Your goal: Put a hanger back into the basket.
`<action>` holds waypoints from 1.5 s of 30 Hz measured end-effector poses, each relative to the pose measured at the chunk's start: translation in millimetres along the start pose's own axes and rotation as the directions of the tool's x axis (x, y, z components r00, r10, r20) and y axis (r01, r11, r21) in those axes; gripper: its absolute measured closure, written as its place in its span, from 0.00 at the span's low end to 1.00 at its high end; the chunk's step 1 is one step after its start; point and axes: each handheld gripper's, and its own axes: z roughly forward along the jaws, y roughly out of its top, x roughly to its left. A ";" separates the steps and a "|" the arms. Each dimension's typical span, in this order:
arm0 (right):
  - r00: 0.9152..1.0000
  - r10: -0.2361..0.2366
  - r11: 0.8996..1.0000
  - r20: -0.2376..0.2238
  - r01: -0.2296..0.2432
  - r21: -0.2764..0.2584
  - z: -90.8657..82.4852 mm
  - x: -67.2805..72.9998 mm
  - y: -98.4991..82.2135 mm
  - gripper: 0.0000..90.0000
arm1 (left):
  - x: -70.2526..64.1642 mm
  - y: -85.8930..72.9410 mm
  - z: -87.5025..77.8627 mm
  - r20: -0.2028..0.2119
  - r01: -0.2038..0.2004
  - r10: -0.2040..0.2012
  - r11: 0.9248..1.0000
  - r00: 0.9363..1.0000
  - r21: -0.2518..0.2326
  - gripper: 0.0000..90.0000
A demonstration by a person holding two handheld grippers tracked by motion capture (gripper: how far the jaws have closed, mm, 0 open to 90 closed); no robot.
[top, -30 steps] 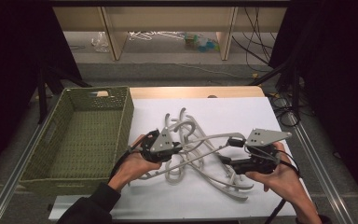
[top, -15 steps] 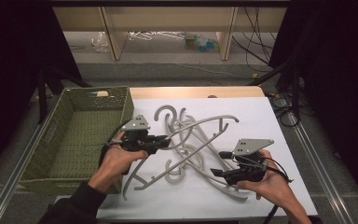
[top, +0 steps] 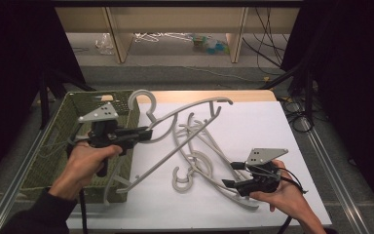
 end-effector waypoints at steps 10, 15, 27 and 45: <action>1.000 0.014 1.000 -0.010 -0.014 0.008 1.9 -4.6 -5.4 0.41 | 39.6 2.3 -46.7 -0.128 0.037 -0.042 0.998 0.991 -0.041 0.89; 1.000 0.024 1.000 -0.010 -0.024 0.009 2.2 -6.5 -7.9 0.40 | 59.3 -2.4 -66.9 -0.192 0.054 -0.065 0.996 0.979 -0.065 0.89; 0.999 0.053 0.998 -0.003 -0.053 0.016 6.2 -9.3 -12.4 0.28 | 118.9 -7.2 -104.2 -0.356 -0.028 0.030 1.000 0.934 0.010 0.88; 0.999 0.055 0.998 -0.002 -0.054 0.024 9.0 -9.8 -14.3 0.26 | 157.4 -38.8 -117.7 -0.411 -0.008 0.041 0.997 0.911 0.083 0.88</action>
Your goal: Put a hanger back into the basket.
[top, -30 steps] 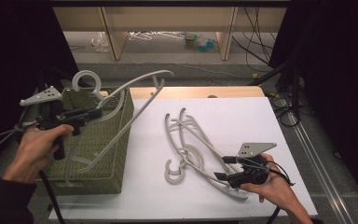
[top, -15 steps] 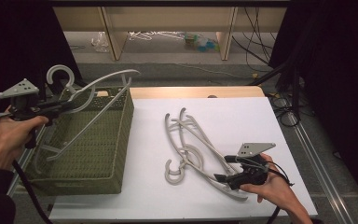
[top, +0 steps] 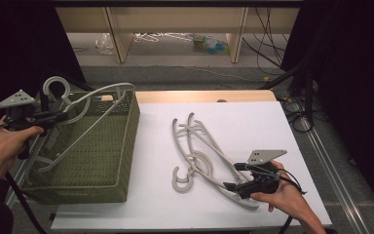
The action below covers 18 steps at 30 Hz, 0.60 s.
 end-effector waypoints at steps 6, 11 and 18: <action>1.000 -0.001 1.000 0.000 0.001 0.003 0.4 -0.4 -0.3 0.26 | 7.3 -10.2 4.2 0.001 -0.011 0.011 1.000 1.000 -0.003 0.88; 1.000 0.003 1.000 0.000 -0.003 0.008 0.4 -0.3 -0.7 0.27 | 8.2 -16.9 10.1 -0.005 -0.021 0.022 0.999 1.000 0.023 0.88; 1.000 0.002 1.000 0.001 -0.002 0.013 1.1 -0.2 -0.6 0.27 | 4.4 -24.3 24.0 -0.018 -0.020 0.022 0.996 1.000 0.087 0.88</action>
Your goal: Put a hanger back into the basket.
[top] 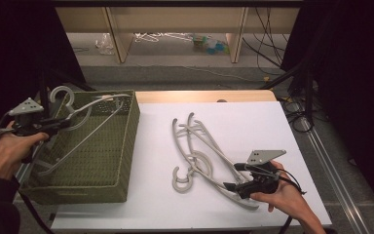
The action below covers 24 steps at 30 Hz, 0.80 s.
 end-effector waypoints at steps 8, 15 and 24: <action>1.000 -0.002 1.000 -0.001 0.002 0.003 0.1 -0.1 -0.1 0.27 | -3.6 -10.8 26.1 0.009 0.023 -0.024 0.996 1.000 0.084 0.88; 1.000 -0.005 1.000 0.002 0.005 -0.001 -0.4 -0.4 -0.2 0.27 | -0.6 -20.8 40.5 -0.021 0.081 -0.078 0.984 0.997 0.159 0.88; 1.000 -0.008 1.000 -0.005 0.008 0.007 2.3 0.9 -0.1 0.27 | 8.5 -38.0 46.6 -0.109 0.152 -0.133 0.969 0.985 0.195 0.86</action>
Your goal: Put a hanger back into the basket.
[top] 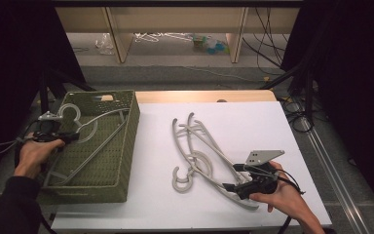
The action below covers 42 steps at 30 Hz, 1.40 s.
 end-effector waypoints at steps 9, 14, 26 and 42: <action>1.000 0.002 1.000 0.002 -0.002 0.003 0.6 -1.0 -0.8 0.27 | 5.5 -6.7 -9.0 -0.049 0.042 -0.043 0.999 0.998 -0.024 0.74; 1.000 0.000 1.000 0.000 0.000 0.008 2.4 -0.1 -1.0 0.27 | -1.2 -5.3 -23.6 -0.029 0.073 -0.076 0.992 0.997 -0.100 0.66; 1.000 0.007 1.000 0.013 -0.007 0.009 3.9 -1.5 -3.0 0.27 | -48.4 -11.0 -81.0 0.093 0.173 -0.149 0.914 0.985 -0.366 0.40; 1.000 0.000 1.000 0.014 -0.001 0.030 13.6 0.5 -8.1 0.26 | -180.1 -30.7 -76.5 0.352 0.113 0.044 0.904 0.935 -0.413 0.27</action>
